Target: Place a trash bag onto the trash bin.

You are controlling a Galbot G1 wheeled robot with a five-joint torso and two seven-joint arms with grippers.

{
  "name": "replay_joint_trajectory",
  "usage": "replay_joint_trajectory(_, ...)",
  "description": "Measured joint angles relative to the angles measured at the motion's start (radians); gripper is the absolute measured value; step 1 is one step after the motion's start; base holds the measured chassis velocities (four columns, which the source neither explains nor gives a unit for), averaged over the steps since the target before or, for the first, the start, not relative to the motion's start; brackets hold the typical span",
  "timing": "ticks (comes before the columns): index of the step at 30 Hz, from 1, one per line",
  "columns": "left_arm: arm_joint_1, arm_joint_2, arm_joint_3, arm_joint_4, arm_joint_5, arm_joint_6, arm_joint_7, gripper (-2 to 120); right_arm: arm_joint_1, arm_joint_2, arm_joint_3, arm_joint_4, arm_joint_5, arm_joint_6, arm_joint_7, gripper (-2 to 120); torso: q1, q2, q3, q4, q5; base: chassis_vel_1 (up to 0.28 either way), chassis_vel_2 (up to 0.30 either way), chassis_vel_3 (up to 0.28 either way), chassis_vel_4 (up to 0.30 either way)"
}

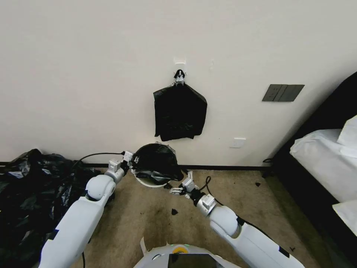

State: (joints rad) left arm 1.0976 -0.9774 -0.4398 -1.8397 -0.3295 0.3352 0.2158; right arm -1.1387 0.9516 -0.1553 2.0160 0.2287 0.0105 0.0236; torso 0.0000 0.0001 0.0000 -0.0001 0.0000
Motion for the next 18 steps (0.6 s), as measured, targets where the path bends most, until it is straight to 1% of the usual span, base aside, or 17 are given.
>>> replay_joint_trajectory(1,0.000,0.000,0.000,0.000,0.000,0.000,0.000,1,0.000,0.000,0.000,0.000,0.000,0.000,0.000,99,0.000,0.000,0.000,0.0000,0.0000,0.000,0.000,0.000,0.000)
replay_joint_trajectory(4,0.007,-0.010,0.014,-0.019,0.020,0.001,-0.002,1,0.034,0.019,-0.026,-0.001,0.022,-0.061,-0.045,100,0.000,0.000,0.000,0.0002,0.0000,0.000,0.000,0.000,0.000)
replay_joint_trajectory(5,0.007,-0.010,0.014,-0.019,0.020,0.001,-0.002,1,0.034,0.019,-0.026,-0.001,0.022,-0.061,-0.045,100,0.000,0.000,0.000,0.0002,0.0000,0.000,0.000,0.000,0.000)
replay_joint_trajectory(6,0.009,-0.013,0.018,-0.026,0.025,0.002,-0.003,1,0.044,0.026,-0.032,-0.005,0.009,-0.088,-0.060,97,0.000,0.000,0.000,0.0002,-0.0001,0.000,0.000,0.000,0.000)
replay_joint_trajectory(8,0.010,-0.015,0.020,-0.030,0.026,0.003,-0.004,1,0.048,0.032,-0.034,-0.013,-0.016,-0.101,-0.066,95,0.000,0.000,0.000,0.0001,-0.0001,0.000,0.000,0.000,0.000)
replay_joint_trajectory(10,0.011,-0.017,0.023,-0.033,0.028,0.007,-0.007,1,0.054,0.046,-0.038,-0.030,-0.062,-0.123,-0.071,84,0.000,0.000,0.000,0.0001,-0.0001,0.000,0.000,0.000,0.000)
replay_joint_trajectory(12,0.011,-0.018,0.025,-0.033,0.029,0.009,-0.010,1,0.054,0.056,-0.040,-0.039,-0.086,-0.134,-0.073,76,0.000,0.000,0.000,0.0001,-0.0001,0.000,0.000,0.000,0.000)
replay_joint_trajectory(13,0.011,-0.018,0.025,-0.033,0.029,0.009,-0.010,1,0.054,0.056,-0.040,-0.039,-0.086,-0.134,-0.073,76,0.000,0.000,0.000,0.0001,-0.0001,0.000,0.000,0.000,0.000)
replay_joint_trajectory(17,0.011,-0.022,0.027,-0.039,0.029,0.012,-0.013,1,0.051,0.068,-0.037,-0.061,-0.134,-0.127,-0.087,58,0.000,0.000,0.000,0.0001,-0.0001,0.000,0.000,0.000,0.000)
replay_joint_trajectory(18,0.011,-0.022,0.027,-0.039,0.029,0.012,-0.013,1,0.051,0.068,-0.037,-0.061,-0.134,-0.127,-0.087,58,0.000,0.000,0.000,0.0001,-0.0001,0.000,0.000,0.000,0.000)
